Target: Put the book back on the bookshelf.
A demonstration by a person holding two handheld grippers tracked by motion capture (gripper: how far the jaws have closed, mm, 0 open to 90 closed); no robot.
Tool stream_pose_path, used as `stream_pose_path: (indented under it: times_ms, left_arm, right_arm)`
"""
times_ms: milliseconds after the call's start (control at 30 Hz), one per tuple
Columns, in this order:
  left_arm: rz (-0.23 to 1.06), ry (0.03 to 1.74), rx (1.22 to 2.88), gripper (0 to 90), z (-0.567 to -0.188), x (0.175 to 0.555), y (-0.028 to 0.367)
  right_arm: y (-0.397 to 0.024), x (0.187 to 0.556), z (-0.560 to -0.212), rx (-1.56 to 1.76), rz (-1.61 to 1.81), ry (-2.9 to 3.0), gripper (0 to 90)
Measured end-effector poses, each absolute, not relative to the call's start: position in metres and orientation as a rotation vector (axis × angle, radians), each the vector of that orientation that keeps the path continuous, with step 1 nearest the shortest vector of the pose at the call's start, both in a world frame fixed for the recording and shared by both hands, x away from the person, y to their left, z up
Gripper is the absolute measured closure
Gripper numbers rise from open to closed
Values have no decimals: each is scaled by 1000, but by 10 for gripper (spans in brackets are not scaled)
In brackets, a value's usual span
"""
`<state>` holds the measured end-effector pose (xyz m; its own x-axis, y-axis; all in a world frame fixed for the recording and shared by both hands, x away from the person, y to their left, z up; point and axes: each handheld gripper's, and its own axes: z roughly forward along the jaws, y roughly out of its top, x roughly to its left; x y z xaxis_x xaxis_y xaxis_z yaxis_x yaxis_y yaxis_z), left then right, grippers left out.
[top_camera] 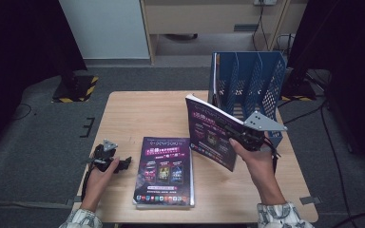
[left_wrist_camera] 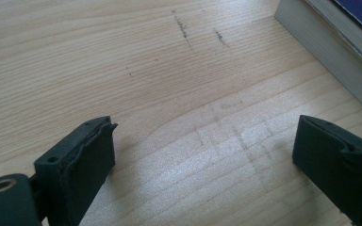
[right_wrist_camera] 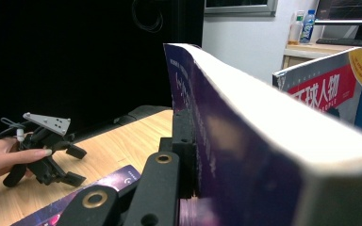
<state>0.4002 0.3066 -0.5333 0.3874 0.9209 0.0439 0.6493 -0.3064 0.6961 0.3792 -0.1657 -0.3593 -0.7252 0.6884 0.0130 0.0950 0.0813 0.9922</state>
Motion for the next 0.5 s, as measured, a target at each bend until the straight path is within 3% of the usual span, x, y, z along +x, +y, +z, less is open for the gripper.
stream_pose_path:
  times_ms: [500]
  left_arm:
    - [574, 1345, 2029, 44, -536, 399, 307]
  right_arm:
    - [-174, 373, -359, 781, 1666, 1912, 824]
